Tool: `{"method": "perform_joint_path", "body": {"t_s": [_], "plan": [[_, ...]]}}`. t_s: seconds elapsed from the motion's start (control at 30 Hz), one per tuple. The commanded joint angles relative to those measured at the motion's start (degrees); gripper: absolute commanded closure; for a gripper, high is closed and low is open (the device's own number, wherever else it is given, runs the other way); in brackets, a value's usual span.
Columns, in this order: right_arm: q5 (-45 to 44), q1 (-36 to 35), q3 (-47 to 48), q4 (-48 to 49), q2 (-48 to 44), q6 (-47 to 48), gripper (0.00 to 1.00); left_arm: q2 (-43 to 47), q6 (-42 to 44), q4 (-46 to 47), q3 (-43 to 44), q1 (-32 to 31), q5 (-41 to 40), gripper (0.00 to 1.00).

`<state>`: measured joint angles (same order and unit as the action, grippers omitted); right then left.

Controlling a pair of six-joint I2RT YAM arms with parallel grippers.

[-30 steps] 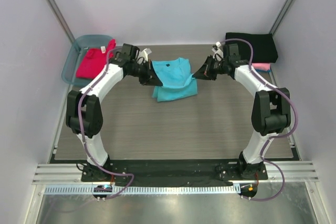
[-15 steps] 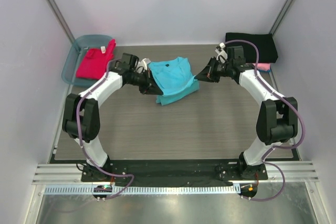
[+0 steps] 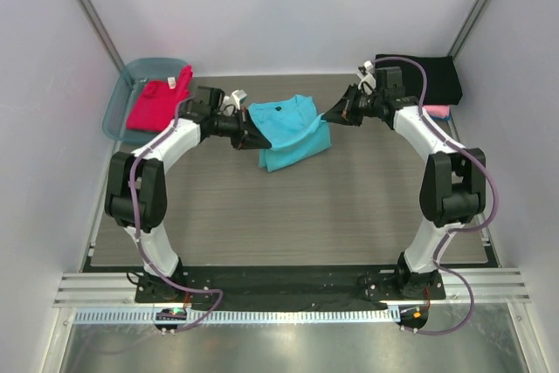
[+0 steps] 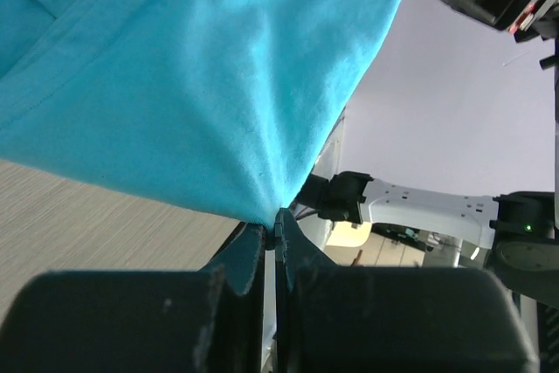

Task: Fold and stack the t-shirts
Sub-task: Fold the tshirt

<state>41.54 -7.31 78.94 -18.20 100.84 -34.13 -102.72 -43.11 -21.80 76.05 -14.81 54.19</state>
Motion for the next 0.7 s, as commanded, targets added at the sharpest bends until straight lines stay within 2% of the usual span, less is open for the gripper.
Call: {"method": "perform_joint_path", "body": {"t_s": [0.0,0.17,0.4,0.67], "plan": [[1.18,0.28,6.04,4.13,2.86,-1.46,0.99,-1.52,-2.76,5.18,-0.38,0.13,3.81,1.0],[1.44,0.28,11.76,5.19,10.15,-1.64,0.99,-4.5,-1.28,5.19,3.48,1.18,3.73,1.0],[1.44,0.19,24.05,5.71,20.97,-1.64,0.99,-10.39,4.96,-0.34,10.87,5.49,1.35,1.0],[0.3,-1.91,37.59,7.12,33.54,-1.12,0.99,-19.17,9.36,-3.76,20.43,5.93,-0.84,1.0]]}}
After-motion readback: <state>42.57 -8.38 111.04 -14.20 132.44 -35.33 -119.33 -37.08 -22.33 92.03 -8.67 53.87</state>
